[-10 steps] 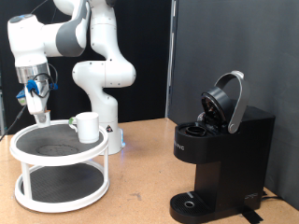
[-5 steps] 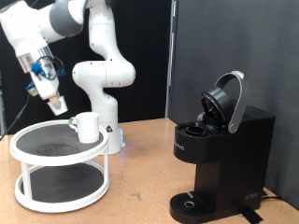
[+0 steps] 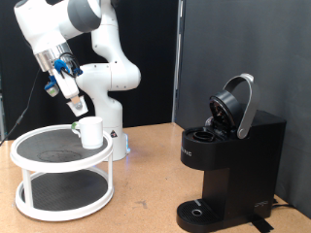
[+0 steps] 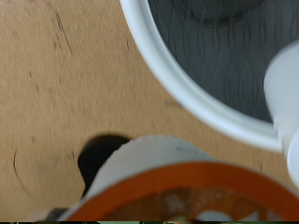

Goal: Make a cup of coffee with the keurig machine

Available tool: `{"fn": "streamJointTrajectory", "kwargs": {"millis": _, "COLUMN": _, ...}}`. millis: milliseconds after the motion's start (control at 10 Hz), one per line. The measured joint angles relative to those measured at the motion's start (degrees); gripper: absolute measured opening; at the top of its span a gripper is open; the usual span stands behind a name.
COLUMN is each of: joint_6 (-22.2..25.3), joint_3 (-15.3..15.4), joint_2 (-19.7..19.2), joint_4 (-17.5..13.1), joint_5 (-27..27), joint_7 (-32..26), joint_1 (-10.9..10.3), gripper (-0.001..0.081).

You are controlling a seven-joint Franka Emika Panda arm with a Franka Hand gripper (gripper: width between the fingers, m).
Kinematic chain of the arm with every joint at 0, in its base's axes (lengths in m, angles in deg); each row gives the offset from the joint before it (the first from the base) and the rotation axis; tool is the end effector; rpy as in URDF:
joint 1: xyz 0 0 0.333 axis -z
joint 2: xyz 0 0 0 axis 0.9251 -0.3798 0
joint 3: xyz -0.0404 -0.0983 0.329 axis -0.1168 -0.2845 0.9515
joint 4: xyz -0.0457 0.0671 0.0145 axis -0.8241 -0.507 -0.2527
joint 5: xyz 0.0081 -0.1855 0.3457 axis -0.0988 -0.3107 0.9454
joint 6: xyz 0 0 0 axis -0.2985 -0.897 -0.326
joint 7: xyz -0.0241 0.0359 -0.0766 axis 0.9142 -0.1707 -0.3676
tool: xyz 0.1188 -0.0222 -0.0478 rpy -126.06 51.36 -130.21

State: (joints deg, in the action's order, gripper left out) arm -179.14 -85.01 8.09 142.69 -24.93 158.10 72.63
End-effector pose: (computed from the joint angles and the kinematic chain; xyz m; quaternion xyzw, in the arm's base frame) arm 0.3315 -0.2121 0.4425 -0.3179 0.9217 0.1738 0.1388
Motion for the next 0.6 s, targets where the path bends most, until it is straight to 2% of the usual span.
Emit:
{"fn": "streamJointTrajectory", "kwargs": {"millis": 300, "joint_6": 6.8, "joint_3": 0.1, "joint_2": -0.8, "joint_4": -2.6, "joint_5": 11.2, "joint_7": 0.2, "joint_1": -3.5, "gripper": 0.0313}}
{"fn": "streamJointTrajectory", "kwargs": {"millis": 600, "joint_6": 8.9, "joint_3": 1.6, "joint_2": -1.0, "joint_4": -4.5, "joint_5": 17.9, "joint_7": 1.3, "joint_1": -7.0, "gripper": 0.0313}}
